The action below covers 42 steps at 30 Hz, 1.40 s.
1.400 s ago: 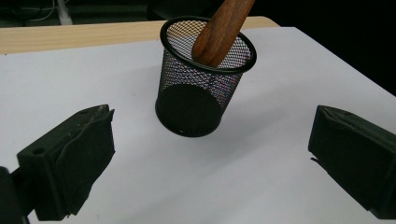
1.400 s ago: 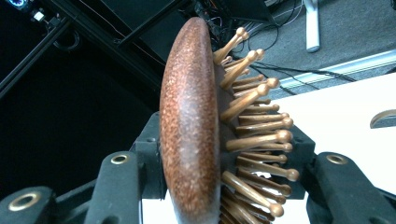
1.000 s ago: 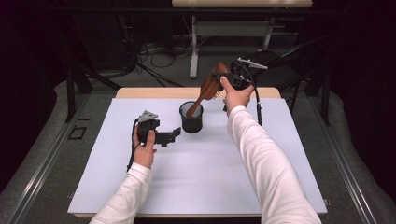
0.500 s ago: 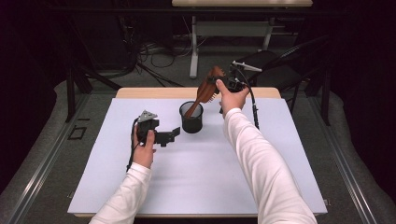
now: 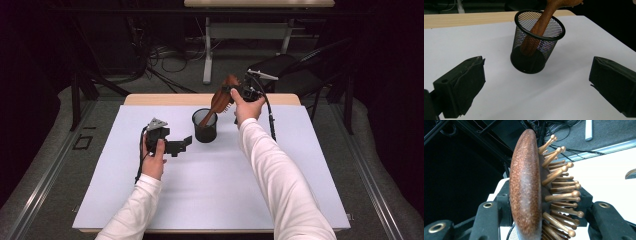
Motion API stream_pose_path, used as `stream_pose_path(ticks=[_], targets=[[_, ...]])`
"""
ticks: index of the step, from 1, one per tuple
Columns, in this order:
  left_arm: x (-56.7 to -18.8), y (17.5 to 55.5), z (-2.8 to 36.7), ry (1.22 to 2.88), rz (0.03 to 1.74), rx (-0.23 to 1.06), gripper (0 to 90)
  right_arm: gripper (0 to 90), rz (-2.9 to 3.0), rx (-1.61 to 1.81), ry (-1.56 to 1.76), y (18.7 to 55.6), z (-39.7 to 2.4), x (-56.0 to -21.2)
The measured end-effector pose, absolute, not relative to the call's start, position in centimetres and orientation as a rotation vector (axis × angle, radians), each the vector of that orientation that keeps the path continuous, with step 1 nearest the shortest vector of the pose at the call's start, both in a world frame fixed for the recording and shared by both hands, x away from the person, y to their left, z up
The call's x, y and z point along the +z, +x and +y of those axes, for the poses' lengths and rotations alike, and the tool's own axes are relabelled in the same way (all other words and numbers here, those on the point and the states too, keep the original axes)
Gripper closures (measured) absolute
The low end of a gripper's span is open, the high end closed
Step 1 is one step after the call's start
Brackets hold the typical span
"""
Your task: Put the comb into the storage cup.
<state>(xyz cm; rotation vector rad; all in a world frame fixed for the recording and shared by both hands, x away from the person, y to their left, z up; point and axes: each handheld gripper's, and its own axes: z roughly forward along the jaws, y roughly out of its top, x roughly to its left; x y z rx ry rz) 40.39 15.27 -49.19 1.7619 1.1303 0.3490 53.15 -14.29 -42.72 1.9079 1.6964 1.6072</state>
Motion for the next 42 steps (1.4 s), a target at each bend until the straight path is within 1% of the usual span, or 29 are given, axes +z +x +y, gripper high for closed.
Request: stream_pose_path(ticks=[24,42], targets=[[-49.2,40.5,15.4,1.759,1.132,0.348,0.4,47.0,1.729,1.579,1.906,53.2,-13.3,-44.0],[-49.3,40.5,15.3,1.768,1.132,0.345,0.3,46.9,1.733,1.575,1.906,53.2,-13.3,-44.7]])
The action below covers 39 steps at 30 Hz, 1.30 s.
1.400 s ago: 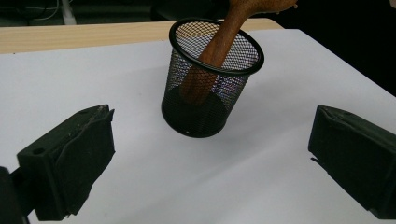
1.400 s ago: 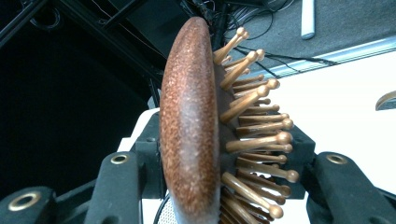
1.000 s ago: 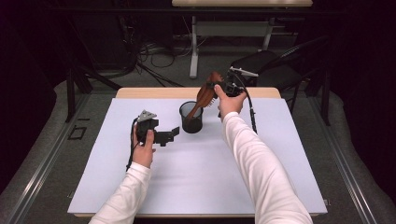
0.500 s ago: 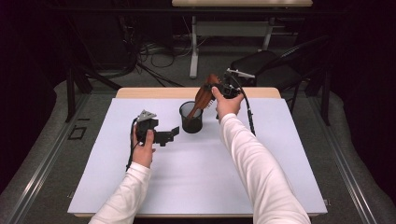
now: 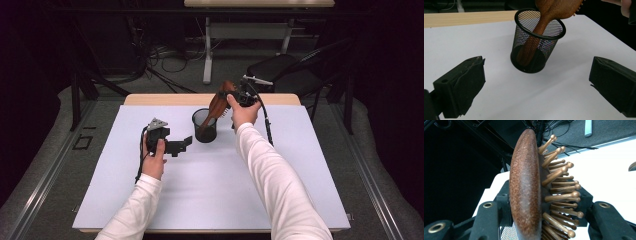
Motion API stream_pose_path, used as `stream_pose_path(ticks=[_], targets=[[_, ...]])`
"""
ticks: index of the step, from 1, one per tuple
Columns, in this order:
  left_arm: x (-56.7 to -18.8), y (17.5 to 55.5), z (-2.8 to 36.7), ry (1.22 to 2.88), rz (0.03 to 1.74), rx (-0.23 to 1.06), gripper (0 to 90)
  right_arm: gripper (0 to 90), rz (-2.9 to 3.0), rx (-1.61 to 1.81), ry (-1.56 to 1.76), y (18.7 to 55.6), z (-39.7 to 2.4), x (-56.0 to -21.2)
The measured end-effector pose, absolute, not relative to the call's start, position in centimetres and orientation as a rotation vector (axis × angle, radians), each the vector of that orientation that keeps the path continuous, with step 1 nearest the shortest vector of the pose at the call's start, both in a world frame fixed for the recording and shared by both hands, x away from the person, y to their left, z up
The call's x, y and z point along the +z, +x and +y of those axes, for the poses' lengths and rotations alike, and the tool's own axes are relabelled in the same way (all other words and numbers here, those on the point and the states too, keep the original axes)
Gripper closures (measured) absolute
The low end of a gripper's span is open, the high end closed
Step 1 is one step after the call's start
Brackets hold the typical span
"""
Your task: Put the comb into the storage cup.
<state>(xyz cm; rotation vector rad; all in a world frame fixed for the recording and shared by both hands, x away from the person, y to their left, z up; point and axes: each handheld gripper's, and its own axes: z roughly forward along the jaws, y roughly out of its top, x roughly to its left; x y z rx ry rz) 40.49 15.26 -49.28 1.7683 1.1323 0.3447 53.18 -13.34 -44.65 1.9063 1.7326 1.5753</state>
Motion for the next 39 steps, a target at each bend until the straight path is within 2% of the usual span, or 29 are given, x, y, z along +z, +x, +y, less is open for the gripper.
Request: stream_pose_path(ticks=[39], targets=[[-49.42,40.47,14.94,1.780,1.125,0.346,0.3,45.1,1.791,1.633,1.857,53.29,-14.32,-45.27]])
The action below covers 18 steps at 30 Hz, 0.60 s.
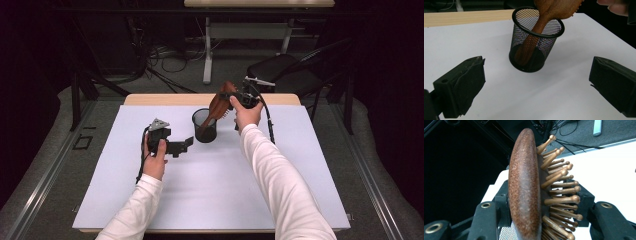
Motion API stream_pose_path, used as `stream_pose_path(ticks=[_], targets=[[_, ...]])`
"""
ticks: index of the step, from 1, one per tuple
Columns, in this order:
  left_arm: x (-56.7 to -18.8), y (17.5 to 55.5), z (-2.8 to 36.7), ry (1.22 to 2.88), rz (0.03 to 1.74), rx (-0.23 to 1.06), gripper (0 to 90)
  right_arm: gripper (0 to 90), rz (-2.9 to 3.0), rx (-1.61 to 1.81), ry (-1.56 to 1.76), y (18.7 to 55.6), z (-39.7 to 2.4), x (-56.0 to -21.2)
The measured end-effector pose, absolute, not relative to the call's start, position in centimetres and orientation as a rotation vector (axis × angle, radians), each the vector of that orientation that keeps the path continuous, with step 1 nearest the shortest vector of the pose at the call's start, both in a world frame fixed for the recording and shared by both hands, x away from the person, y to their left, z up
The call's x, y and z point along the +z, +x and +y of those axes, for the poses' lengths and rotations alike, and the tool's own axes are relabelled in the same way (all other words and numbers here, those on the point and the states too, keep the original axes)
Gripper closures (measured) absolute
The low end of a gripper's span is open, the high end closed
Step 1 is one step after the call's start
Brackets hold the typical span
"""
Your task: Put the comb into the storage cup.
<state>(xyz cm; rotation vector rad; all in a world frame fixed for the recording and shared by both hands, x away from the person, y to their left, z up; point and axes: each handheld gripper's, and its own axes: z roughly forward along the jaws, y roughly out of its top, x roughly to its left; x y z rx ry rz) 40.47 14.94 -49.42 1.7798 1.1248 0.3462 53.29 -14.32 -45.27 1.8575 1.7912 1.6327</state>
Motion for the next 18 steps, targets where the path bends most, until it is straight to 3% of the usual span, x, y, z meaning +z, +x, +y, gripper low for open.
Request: stream_pose_path(ticks=[18], targets=[[-49.43,40.46,14.94,1.780,1.124,0.346,0.3,43.7,1.803,1.641,1.858,53.25,-14.62,-45.41]])
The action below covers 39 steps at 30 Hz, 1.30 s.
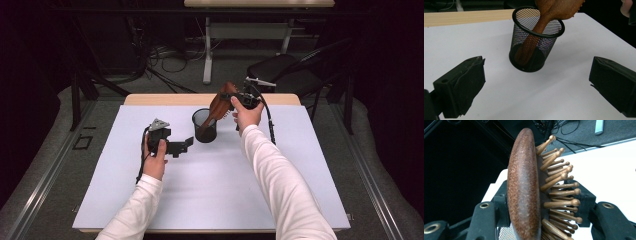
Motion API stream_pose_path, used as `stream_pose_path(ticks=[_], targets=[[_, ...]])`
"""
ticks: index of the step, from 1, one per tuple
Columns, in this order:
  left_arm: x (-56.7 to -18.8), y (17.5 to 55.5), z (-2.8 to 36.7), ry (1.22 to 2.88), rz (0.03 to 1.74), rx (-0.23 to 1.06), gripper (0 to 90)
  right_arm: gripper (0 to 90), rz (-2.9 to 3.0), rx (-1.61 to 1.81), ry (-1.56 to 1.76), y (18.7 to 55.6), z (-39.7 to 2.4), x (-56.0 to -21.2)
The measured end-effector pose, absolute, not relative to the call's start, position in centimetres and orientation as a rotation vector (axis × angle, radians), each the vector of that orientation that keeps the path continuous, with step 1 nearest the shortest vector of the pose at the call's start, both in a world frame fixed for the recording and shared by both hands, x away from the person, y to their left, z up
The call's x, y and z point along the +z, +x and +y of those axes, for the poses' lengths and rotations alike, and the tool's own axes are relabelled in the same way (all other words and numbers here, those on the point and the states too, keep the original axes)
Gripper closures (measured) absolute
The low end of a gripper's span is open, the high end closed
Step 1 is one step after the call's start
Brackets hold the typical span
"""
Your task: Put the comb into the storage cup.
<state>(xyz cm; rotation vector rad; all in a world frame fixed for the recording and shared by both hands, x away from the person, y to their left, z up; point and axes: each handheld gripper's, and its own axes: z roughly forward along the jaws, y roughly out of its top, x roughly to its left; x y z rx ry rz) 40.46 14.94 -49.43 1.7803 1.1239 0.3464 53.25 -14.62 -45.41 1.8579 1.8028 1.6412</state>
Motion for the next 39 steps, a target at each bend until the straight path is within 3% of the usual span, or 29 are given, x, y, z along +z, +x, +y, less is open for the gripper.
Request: stream_pose_path(ticks=[19,30,39], targets=[[-49.44,40.46,14.92,1.783,1.123,0.346,0.4,31.0,1.793,1.633,1.847,53.16,-14.69,-45.18],[-49.47,40.44,14.97,1.783,1.126,0.347,0.4,15.0,1.794,1.594,1.868,53.22,-14.78,-45.23],[-49.51,40.34,15.22,1.778,1.133,0.346,0.4,7.4,1.815,1.572,1.867,53.27,-15.16,-45.14]])
